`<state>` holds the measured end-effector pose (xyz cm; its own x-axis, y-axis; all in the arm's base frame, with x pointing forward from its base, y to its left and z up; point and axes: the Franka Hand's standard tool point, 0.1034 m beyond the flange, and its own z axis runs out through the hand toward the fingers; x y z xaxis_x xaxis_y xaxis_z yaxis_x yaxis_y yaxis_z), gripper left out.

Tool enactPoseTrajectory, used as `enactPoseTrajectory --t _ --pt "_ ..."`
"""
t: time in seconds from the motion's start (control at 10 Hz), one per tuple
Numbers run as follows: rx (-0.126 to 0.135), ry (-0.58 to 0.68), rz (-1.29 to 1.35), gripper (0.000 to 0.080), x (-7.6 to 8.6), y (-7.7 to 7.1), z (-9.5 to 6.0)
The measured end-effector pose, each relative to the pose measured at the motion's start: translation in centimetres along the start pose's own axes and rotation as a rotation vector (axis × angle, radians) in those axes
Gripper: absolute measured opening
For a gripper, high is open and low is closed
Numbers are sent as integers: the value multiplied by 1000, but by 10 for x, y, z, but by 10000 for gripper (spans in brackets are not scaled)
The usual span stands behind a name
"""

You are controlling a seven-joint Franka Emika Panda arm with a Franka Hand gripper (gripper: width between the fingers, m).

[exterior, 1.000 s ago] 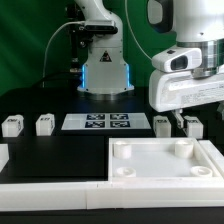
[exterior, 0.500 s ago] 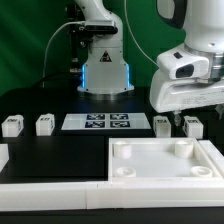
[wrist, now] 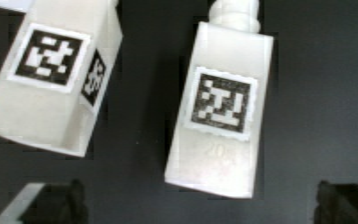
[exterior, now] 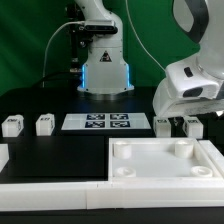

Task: Assemble one leg

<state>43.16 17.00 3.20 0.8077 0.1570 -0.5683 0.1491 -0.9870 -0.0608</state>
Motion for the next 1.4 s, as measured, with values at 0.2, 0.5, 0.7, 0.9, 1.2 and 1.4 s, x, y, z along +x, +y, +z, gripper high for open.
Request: enactPoseTrajectory --t 0.2,0.5,0.7,0.9,1.2,1.4 --pt "0 -20 12 649 -2 0 5" --pt "-7 -118 10 649 -12 2 10" --pt "-11 -322 9 649 -12 0 16" --pt "-14 -349 2 649 -8 -5 16" --pt "-15 -351 0 649 -7 -7 21" --pt "-14 -341 1 649 -5 -7 28"
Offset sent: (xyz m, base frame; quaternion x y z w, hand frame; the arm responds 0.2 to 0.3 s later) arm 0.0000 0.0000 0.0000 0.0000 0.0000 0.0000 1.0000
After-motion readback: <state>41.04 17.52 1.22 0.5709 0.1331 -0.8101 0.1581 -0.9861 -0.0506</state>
